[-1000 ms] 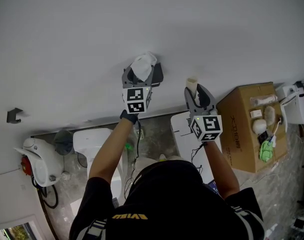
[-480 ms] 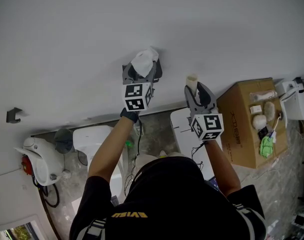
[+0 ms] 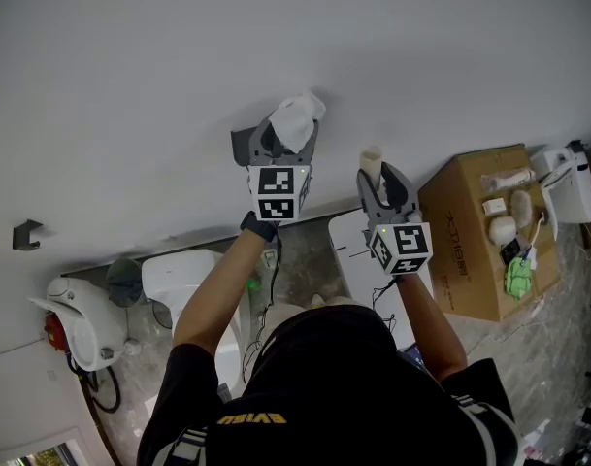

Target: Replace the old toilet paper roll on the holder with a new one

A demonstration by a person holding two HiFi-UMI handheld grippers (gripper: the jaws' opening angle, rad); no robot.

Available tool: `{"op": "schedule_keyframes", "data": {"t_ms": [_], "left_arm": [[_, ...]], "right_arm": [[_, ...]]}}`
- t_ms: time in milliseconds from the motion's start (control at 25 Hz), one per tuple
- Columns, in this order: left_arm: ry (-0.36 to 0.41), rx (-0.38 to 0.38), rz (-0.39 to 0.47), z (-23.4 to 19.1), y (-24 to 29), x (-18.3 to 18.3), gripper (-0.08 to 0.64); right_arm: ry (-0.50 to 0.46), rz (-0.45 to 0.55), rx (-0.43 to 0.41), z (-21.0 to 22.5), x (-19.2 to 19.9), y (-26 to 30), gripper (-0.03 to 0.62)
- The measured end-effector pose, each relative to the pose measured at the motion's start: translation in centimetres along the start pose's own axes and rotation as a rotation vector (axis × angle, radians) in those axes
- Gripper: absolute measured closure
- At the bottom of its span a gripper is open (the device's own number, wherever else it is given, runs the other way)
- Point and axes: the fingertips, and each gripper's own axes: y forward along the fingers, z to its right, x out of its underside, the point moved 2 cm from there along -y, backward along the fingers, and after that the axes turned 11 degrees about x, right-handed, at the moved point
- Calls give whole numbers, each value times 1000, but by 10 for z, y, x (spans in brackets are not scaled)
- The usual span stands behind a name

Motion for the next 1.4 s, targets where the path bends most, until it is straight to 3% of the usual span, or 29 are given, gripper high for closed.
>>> {"op": "schedule_keyframes", "data": {"t_ms": [160, 320, 640, 800, 1000, 1160, 1400], "left_arm": [[151, 51, -72, 33, 7, 4, 278], [329, 70, -221, 56, 15, 18, 278], [532, 120, -353, 87, 22, 35, 278], [587, 138, -368, 95, 22, 44, 278], [565, 144, -386, 97, 18, 77, 278], [597, 160, -423, 99, 16, 103, 278], [744, 145, -431, 97, 21, 115, 278]], "right_arm": [[-19, -18, 35, 10, 8, -14, 416], [-2, -56, 72, 23, 23, -25, 416], [-10, -60, 136, 44, 24, -32, 416], [-16, -66, 151, 47, 24, -34, 416], [-55, -79, 158, 44, 31, -27, 416], [-65, -98, 163, 39, 39, -19, 416], [-74, -111, 176, 43, 41, -11, 416]]}}
